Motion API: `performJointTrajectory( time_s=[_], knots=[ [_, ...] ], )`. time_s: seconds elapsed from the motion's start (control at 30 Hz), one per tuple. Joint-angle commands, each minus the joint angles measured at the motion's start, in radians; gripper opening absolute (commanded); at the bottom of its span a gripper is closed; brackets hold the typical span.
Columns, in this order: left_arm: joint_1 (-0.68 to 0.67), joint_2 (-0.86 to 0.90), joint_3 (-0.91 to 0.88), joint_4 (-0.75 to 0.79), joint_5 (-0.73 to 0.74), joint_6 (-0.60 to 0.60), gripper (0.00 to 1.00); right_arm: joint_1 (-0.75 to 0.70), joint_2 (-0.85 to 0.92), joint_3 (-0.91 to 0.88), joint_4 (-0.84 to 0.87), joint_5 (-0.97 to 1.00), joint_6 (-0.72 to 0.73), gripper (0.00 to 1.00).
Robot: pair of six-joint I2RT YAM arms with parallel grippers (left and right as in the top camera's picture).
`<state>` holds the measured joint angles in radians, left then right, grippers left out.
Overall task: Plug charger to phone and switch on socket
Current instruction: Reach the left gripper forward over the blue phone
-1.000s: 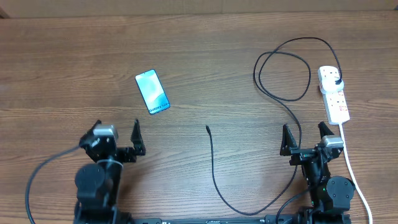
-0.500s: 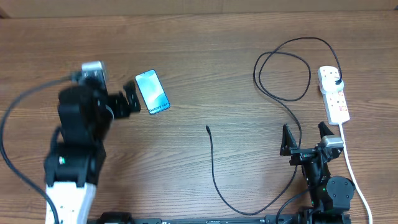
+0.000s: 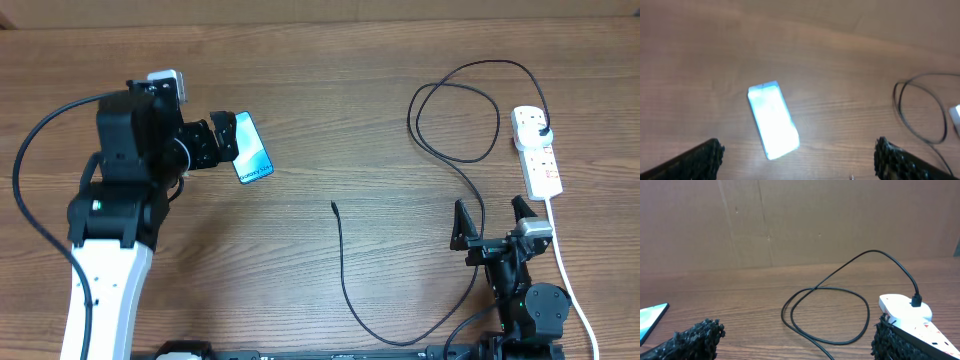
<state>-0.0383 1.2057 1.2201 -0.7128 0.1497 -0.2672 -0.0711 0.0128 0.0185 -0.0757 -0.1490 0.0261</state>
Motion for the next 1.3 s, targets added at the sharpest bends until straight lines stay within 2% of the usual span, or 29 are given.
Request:
performJointTrajectory(
  time_s=[0.0, 0.2, 0.4, 0.6, 0.9, 1.27],
  knots=[
    [0.005, 0.098, 0.123, -0.087, -0.019, -0.074, 1.00, 0.005, -0.010, -0.011, 0.003, 0.010, 0.004, 1.00],
    [-0.005, 0.330, 0.402, -0.288, -0.034, -0.094, 1.00, 0.005, -0.010, -0.011, 0.003, 0.010, 0.004, 1.00],
    [-0.037, 0.551, 0.647, -0.445, -0.116, -0.153, 1.00, 0.005, -0.010, -0.011, 0.003, 0.010, 0.004, 1.00],
    [-0.075, 0.743, 0.811, -0.575, -0.132, -0.183, 1.00, 0.005, -0.010, -0.011, 0.003, 0.010, 0.004, 1.00],
    [-0.094, 0.926, 0.845, -0.592, -0.166, -0.278, 1.00, 0.005, -0.010, -0.011, 0.003, 0.010, 0.004, 1.00],
    [-0.095, 1.110, 0.845, -0.553, -0.122, -0.298, 1.00, 0.005, -0.010, -0.011, 0.003, 0.010, 0.004, 1.00]
  ],
)
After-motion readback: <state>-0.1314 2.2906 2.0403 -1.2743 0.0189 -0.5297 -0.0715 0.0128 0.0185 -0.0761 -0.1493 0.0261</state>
